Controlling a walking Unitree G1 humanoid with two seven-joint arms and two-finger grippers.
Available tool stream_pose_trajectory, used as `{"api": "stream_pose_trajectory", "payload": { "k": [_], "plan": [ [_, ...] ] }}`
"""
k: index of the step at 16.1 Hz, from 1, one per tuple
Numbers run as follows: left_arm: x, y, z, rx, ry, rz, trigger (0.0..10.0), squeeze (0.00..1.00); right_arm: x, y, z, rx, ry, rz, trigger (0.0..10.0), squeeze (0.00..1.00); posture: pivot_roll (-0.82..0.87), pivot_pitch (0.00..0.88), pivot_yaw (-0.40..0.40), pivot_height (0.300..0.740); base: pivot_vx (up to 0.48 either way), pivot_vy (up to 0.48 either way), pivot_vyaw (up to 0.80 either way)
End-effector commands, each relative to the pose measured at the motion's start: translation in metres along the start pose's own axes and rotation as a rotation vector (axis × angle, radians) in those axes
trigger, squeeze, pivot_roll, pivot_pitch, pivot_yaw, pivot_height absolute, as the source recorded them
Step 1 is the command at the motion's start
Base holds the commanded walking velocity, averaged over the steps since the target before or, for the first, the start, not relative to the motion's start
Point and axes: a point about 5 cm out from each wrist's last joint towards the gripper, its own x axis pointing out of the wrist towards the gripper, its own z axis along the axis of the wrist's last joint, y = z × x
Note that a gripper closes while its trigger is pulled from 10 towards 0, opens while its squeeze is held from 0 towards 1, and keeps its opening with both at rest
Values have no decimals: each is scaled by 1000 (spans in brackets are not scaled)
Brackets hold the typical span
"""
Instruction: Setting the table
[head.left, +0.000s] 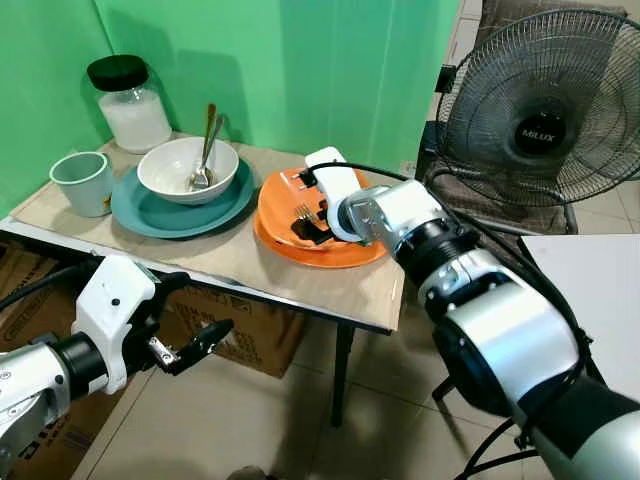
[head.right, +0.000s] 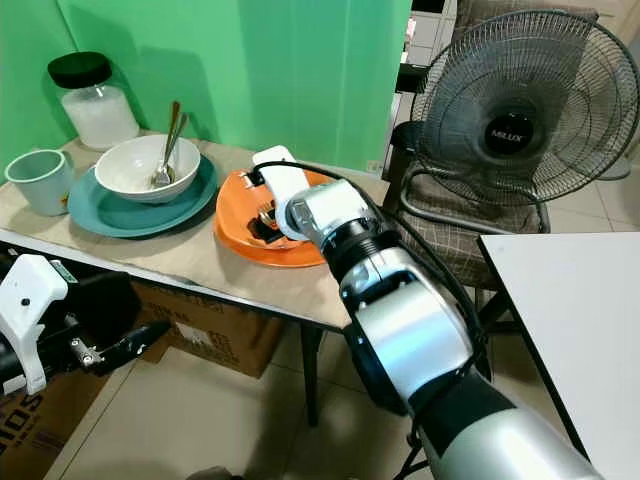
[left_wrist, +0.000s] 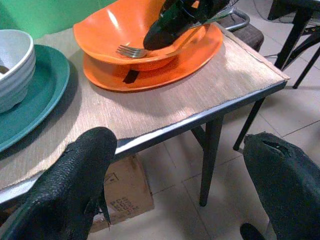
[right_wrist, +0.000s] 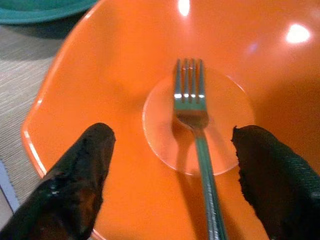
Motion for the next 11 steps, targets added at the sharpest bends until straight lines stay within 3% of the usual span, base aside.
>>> {"api": "stream_pose_trajectory", "payload": {
  "k": [1,11],
  "plan": [
    [0,-1,4,21,-13,-11,10000,0,-3,0,8,-3,-25,-4,0,0,26,74,-9,740,0,0,0],
    [0,-7,5,6,-16,-56,10000,0,4,-6,-8,-23,46,-37,0,0,25,78,-7,740,0,0,0]
  ]
}}
